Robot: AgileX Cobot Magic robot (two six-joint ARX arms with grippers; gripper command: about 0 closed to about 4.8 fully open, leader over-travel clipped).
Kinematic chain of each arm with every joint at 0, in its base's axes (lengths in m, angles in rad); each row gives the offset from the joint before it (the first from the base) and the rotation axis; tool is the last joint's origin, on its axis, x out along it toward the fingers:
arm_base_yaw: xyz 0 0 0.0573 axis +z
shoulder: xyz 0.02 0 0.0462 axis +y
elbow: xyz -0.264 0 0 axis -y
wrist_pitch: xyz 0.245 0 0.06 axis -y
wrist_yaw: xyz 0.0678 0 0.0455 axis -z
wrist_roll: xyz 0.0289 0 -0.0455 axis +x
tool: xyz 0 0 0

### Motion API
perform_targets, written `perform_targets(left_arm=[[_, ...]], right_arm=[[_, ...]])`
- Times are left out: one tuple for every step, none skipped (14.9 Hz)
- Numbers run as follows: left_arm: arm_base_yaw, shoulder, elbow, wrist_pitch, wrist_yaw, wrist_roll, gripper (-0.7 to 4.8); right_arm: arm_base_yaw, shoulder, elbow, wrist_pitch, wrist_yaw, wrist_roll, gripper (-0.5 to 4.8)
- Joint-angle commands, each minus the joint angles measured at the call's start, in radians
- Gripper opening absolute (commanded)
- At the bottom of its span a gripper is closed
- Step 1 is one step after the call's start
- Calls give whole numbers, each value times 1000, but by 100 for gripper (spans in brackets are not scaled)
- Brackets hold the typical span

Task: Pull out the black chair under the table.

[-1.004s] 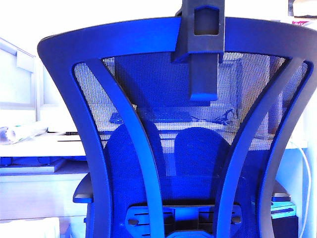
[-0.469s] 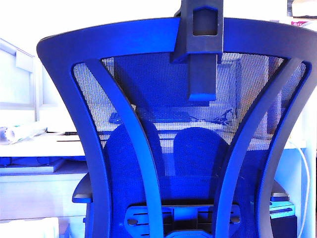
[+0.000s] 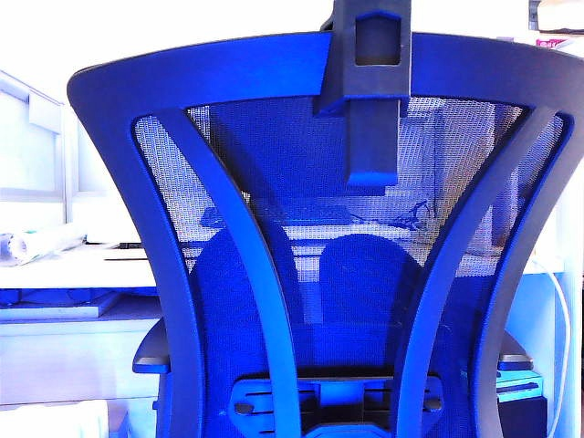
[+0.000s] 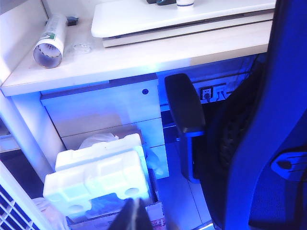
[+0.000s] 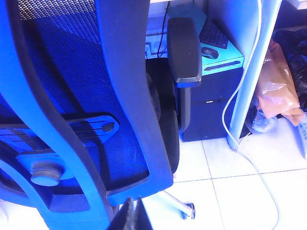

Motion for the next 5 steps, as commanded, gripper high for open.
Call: perform_targets(left_arm=[[1, 0, -2, -24, 0, 0, -4], [1, 0, -2, -24, 0, 0, -4], [1, 0, -2, -24, 0, 0, -4], [1, 0, -2, -24, 0, 0, -4], [1, 0, -2, -24, 0, 0, -4]], right_arm=[[1, -4, -5, 4, 1, -3, -1], [1, -4, -5, 4, 1, -3, -1], [1, -4, -5, 4, -2, -3, -1], [1, -4, -5, 4, -2, -3, -1], [1, -4, -5, 4, -2, -3, -1]])
